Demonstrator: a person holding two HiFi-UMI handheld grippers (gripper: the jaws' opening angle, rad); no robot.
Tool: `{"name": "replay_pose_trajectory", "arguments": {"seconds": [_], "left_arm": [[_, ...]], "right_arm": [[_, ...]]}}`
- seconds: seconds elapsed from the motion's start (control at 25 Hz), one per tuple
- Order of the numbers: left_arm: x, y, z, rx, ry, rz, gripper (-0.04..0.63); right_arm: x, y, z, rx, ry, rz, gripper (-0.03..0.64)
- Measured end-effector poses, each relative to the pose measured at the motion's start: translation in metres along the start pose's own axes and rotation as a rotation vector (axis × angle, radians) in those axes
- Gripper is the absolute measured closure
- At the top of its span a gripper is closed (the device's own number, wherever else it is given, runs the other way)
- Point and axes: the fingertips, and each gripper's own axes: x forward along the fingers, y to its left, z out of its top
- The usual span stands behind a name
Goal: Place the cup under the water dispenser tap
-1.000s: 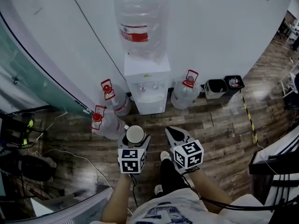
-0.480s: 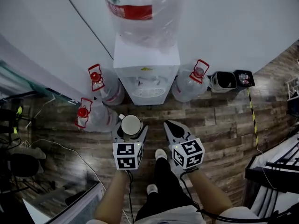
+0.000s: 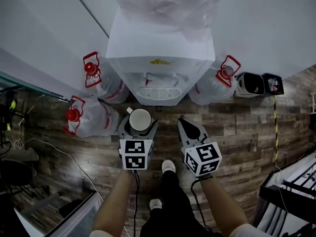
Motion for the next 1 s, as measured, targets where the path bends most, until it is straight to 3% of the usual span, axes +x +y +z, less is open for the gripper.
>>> {"name": "replay_pose_trajectory", "arguments": {"seconds": [0.44, 1.0], "left_arm": [[0.092, 0.03, -0.017, 0.01, -0.001, 0.055, 0.167], [0.172, 0.047, -0.03, -0.043, 0.008, 0.119, 0.167]], "right_arm": [[0.063, -0.027, -0.042, -0.02, 0.008, 0.023, 0.597], [0.091, -0.031, -0.07, -0.007, 0.053, 0.075, 0.595]]}}
